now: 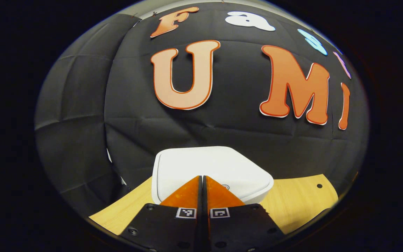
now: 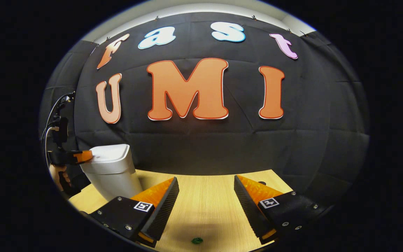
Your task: Press the lid of the desktop garbage bin to open it, pick up the crumpled paper on the desktop and throw it into the bin, then pick up the pop can on the desktop and drop it into the bin, and finally close the garbage bin lid.
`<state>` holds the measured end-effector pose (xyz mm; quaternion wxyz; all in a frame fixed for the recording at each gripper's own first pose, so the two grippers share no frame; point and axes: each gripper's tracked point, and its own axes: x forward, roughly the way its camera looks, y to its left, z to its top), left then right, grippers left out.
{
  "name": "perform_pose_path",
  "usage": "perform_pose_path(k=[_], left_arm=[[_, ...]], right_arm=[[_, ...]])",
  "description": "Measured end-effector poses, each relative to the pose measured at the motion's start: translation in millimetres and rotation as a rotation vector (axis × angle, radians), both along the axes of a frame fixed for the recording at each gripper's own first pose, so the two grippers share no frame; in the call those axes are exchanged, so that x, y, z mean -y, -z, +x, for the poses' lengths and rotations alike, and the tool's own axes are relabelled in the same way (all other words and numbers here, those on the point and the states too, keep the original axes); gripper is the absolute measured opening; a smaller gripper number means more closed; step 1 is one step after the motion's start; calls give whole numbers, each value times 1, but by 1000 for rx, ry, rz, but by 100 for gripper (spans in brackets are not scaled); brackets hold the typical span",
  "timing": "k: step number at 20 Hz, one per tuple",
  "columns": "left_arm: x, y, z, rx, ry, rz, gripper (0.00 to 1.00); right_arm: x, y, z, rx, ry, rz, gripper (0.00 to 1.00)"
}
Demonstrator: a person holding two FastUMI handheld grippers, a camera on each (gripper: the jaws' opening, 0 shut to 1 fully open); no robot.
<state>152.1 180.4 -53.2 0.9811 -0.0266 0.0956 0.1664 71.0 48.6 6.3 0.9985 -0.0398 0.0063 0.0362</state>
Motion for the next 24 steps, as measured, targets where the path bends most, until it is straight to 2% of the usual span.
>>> perform_pose_path(k=[1,6,10,12,13,17,24], left_arm=[[-2,-2,-3,15,1,-11,0],[8,-36,-11,58,25,80,0],[28,-119,-43,247,-25,168,0],[52,-129,-51,285,39,154,6],[63,-122,-54,281,71,140,16],[92,-106,-61,259,161,65,96],[117,-89,-83,237,219,140,95]], right_arm=[[-2,2,1,-4,-6,-4,94],[-4,-4,3,-5,-21,14,94],[5,-9,0,11,4,23,94],[8,-9,-2,15,17,25,94],[8,-10,-4,17,16,30,95],[8,-11,-12,19,6,48,94],[22,20,-21,-68,7,46,95]])
